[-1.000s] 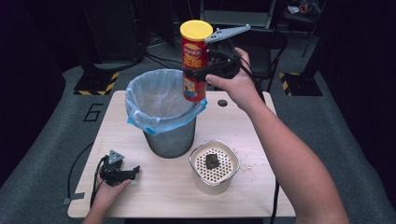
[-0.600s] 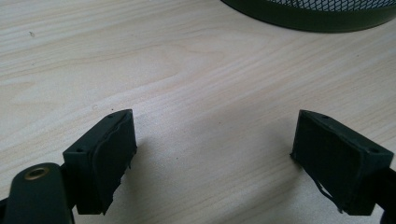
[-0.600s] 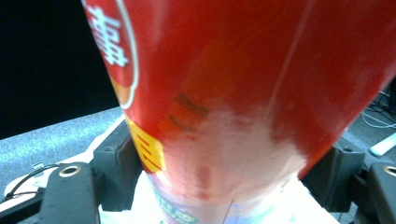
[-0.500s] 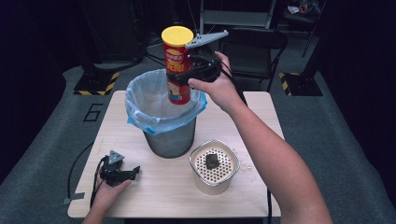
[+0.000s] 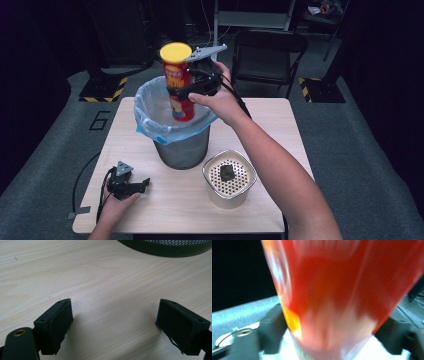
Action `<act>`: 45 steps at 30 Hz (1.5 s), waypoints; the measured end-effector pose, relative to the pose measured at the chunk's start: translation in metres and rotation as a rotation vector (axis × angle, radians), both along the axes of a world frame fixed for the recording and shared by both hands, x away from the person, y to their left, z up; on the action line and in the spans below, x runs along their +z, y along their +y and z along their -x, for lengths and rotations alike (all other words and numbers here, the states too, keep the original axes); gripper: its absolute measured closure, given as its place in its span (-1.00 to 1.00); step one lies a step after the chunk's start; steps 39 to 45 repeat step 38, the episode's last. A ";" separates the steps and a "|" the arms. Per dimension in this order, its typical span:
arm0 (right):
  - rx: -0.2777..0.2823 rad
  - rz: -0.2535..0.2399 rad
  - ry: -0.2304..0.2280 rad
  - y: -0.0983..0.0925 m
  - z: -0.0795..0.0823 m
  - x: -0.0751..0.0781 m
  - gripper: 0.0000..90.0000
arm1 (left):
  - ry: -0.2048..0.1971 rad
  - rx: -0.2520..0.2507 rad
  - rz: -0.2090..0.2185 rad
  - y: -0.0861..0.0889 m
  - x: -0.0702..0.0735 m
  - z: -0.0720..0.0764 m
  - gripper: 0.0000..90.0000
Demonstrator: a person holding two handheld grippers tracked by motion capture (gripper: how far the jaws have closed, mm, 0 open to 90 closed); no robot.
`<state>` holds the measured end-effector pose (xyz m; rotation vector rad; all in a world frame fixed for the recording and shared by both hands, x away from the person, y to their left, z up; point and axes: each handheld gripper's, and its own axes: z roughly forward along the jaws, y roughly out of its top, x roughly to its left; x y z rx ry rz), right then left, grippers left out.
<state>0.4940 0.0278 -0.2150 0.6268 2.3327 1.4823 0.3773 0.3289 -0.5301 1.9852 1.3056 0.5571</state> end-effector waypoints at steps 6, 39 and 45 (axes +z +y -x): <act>0.016 0.001 0.015 -0.012 0.001 -0.008 -0.78 | -0.002 -0.003 -0.005 0.000 0.000 0.000 -0.70; -0.154 0.093 0.000 -0.146 0.041 -0.103 -0.47 | -0.001 -0.004 -0.001 0.000 0.000 0.001 -0.70; -0.154 0.093 0.000 -0.146 0.041 -0.103 -0.47 | -0.001 -0.004 -0.001 0.000 0.000 0.001 -0.70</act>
